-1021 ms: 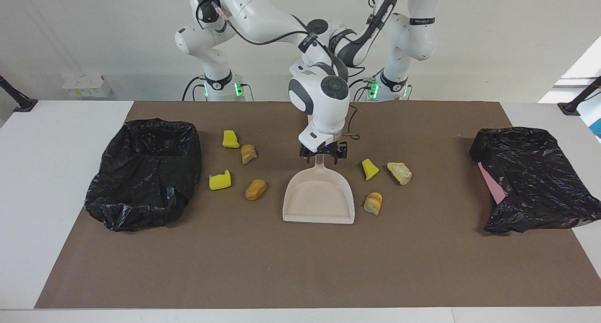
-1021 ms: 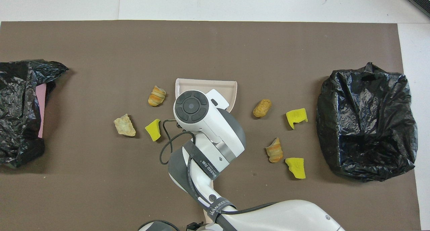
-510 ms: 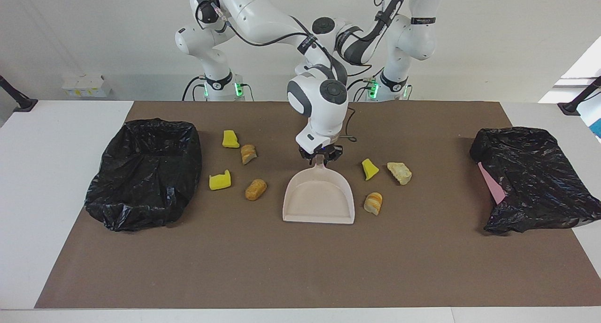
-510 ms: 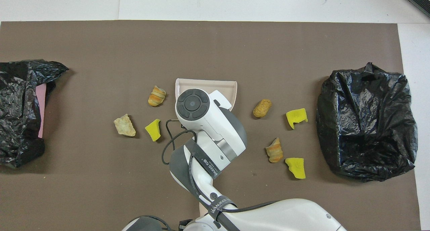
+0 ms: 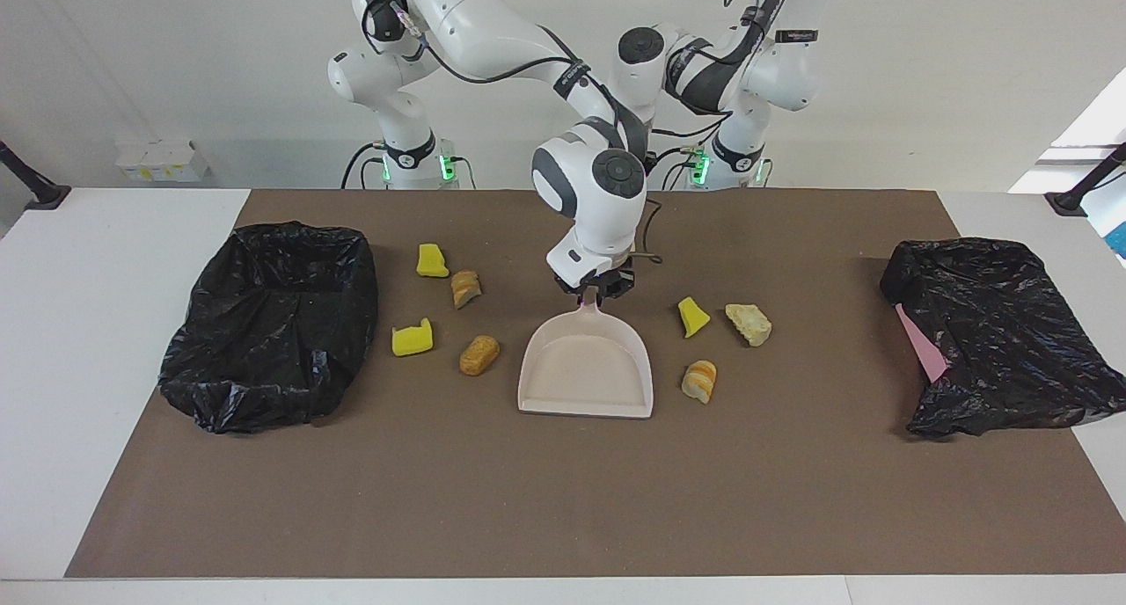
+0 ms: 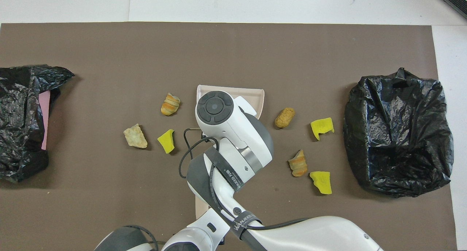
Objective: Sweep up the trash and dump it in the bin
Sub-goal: 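Tilt the dustpan with the right gripper while the left gripper grasps the brush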
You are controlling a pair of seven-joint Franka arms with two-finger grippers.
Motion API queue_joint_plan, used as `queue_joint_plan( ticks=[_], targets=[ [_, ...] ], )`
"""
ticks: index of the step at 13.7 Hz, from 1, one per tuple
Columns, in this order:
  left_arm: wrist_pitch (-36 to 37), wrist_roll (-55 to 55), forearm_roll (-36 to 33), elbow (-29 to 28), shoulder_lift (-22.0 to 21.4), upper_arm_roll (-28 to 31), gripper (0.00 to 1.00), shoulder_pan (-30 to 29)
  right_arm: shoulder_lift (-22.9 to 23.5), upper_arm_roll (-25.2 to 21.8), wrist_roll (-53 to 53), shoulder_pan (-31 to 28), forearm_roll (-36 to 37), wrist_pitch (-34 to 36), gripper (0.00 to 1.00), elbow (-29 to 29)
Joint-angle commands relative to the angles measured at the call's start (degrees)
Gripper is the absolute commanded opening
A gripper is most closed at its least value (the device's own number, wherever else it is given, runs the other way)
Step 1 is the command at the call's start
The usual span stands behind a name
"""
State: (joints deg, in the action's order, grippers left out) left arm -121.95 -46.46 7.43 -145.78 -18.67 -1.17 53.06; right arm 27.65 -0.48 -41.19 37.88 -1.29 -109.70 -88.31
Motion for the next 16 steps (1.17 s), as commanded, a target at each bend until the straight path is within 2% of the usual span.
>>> queue_joint_plan(
  ticks=[1,4,6,9,12,16],
  targets=[
    [3.11,0.32,-2.07,-0.38,-2.59,-0.41,0.00,-3.48,-4.09,0.40,6.53,-1.49,-0.73,1.94,0.00,-0.63],
    [4.26,5.31,-2.25,0.58,-4.18,-0.32,0.00,-11.02,-8.57,0.40,18.91,-3.69,-0.73,2.20,0.00,-4.05],
    [4.70,8.39,-3.38,2.60,-3.05,-0.41,0.00,-16.74,-10.94,0.40,28.48,-5.36,-0.65,3.17,0.00,-5.72],
    [3.91,14.36,-4.62,3.22,-1.29,-0.41,0.00,-24.91,-11.57,0.31,44.38,-7.29,-0.47,5.28,0.00,-5.73],
    [3.38,19.81,-5.59,6.47,2.57,-0.41,0.00,-33.52,-11.48,0.31,63.12,-9.14,-0.47,5.46,0.00,-6.17],
    [0.23,31.75,-5.76,7.36,4.60,-0.41,0.00,-44.60,-11.48,0.31,72.98,-9.75,0.67,2.92,0.00,-7.39]
  ],
)
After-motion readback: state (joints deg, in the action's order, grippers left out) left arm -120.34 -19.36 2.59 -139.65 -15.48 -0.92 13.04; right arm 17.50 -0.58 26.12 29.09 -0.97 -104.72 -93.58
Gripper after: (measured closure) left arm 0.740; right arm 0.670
